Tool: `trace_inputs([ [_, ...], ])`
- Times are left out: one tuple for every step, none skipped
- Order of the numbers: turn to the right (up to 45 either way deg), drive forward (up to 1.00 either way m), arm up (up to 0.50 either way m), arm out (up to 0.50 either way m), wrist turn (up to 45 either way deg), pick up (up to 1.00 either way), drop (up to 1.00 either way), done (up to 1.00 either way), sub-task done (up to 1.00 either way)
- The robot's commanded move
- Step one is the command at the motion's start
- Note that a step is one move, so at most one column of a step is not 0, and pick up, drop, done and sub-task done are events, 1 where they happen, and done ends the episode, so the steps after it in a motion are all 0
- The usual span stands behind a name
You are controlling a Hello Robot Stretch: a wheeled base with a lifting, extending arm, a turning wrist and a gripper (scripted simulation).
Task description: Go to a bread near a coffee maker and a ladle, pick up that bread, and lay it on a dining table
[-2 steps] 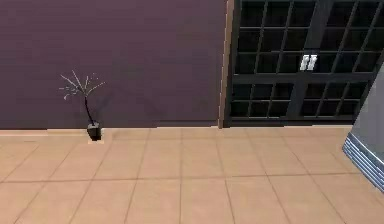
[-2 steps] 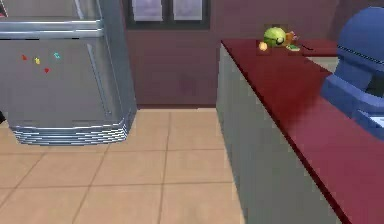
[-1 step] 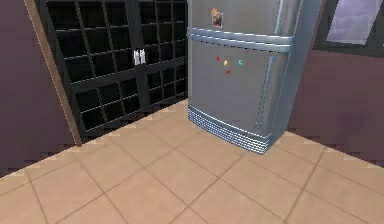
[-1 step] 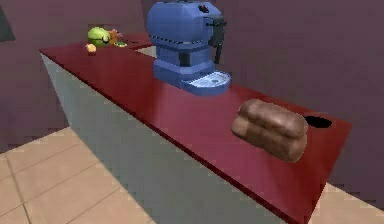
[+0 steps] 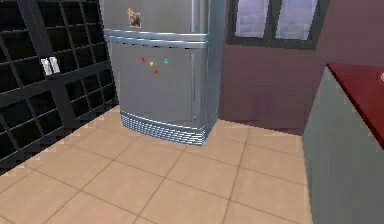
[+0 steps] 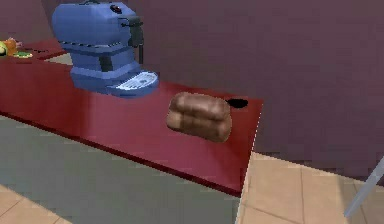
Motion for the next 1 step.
trace_inputs([
  [0.0, 0.00, 0.50, 0.00, 0.0, 0.00, 0.00, 0.00, 0.00],
])
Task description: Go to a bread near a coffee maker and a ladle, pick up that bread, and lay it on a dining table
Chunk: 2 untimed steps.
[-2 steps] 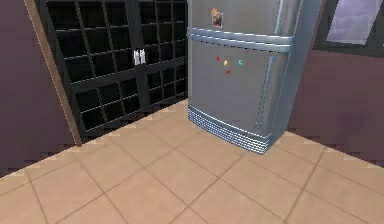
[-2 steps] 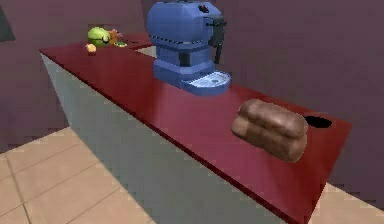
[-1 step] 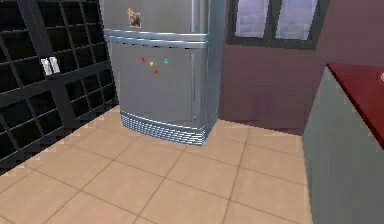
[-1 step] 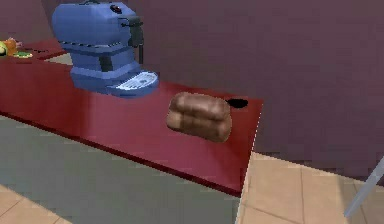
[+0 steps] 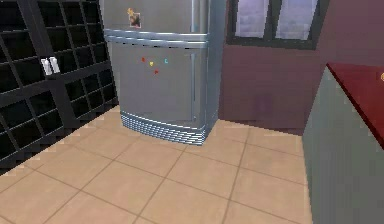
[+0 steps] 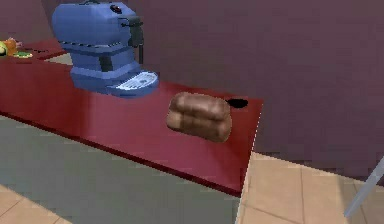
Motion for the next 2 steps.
trace_inputs([
  [0.0, 0.00, 0.38, 0.00, 0.0, 0.00, 0.00, 0.00, 0.00],
  [0.0, 0.00, 0.00, 0.36, 0.0, 0.00, 0.00, 0.00, 0.00],
])
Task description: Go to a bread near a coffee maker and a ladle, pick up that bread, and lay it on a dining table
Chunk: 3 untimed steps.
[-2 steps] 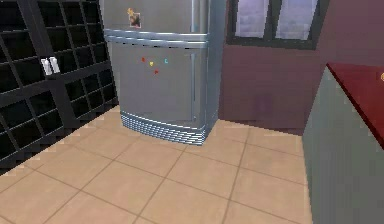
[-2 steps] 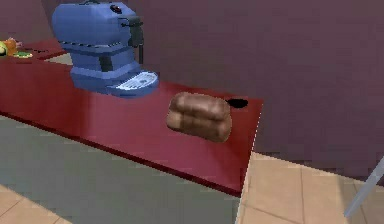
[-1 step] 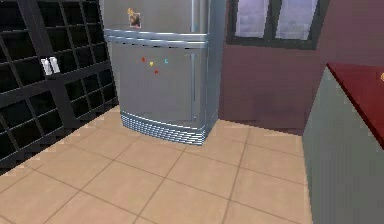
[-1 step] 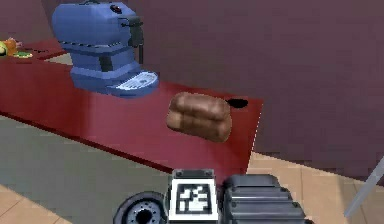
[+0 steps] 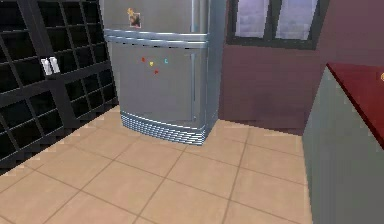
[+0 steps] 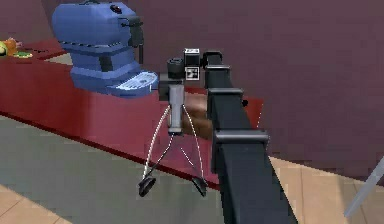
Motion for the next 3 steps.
trace_inputs([
  [0.0, 0.00, 0.00, 0.00, 45.0, 0.00, 0.00, 0.00, 0.00],
  [0.0, 0.00, 0.00, 0.00, 45.0, 0.00, 0.00, 0.00, 0.00],
  [0.0, 0.00, 0.00, 0.00, 45.0, 0.00, 0.00, 0.00, 0.00],
])
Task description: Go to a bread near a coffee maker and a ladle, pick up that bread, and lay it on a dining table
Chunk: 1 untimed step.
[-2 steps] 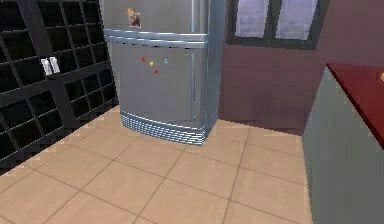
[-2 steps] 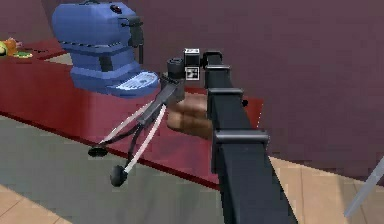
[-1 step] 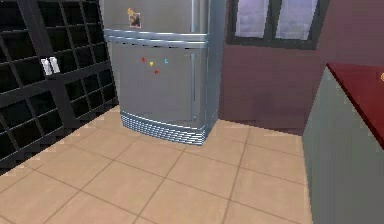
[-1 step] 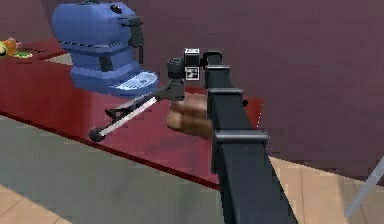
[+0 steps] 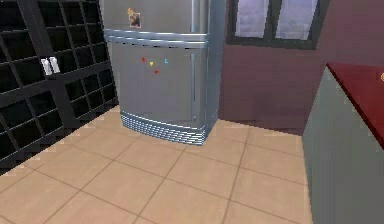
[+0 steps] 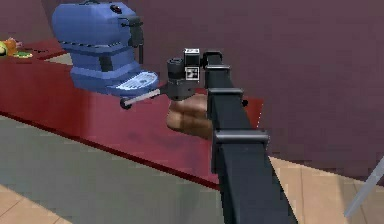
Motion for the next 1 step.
trace_inputs([
  [0.0, 0.00, 0.00, 0.00, 45.0, 0.00, 0.00, 0.00, 0.00],
])
